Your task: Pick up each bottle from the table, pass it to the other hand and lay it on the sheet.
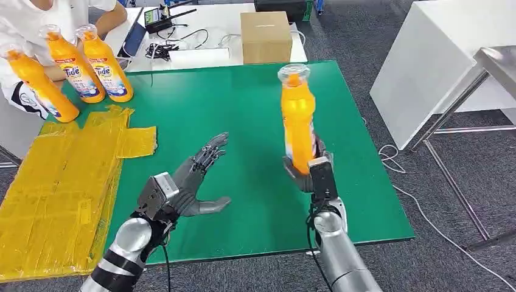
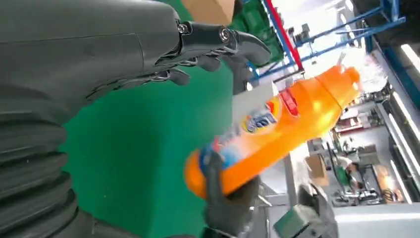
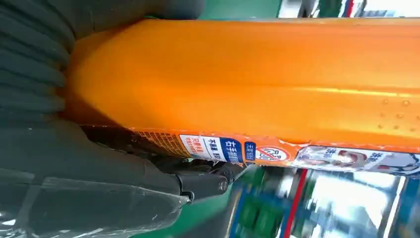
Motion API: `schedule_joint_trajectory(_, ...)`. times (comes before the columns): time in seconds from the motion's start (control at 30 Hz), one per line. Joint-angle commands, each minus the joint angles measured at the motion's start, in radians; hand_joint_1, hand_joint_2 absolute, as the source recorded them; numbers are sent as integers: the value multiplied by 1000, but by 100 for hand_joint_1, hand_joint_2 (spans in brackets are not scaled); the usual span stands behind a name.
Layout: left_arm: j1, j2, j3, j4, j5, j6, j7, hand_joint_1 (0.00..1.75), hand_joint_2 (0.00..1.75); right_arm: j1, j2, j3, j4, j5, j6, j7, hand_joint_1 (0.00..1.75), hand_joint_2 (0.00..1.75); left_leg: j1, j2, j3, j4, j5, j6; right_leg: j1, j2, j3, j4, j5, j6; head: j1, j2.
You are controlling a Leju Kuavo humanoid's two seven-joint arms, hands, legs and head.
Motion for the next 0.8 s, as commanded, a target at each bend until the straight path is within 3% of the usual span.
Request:
schedule_joint_trajectory(0.03,-127,10,1,155,129,-42,35,0,175,-60,51,190,138,-19,63,-63,175,175,2,2,3,1,-2,-2,2,1,4,-1,-1,-1,0,0)
schedule_joint_trajectory(0.8,-157,-1,5,201,265,-41,61,0,175,-92,72,377,181,114,-114,-88,175,175,2,0,2,1,-1,-2,2,0,3,0,-1,0,0,0)
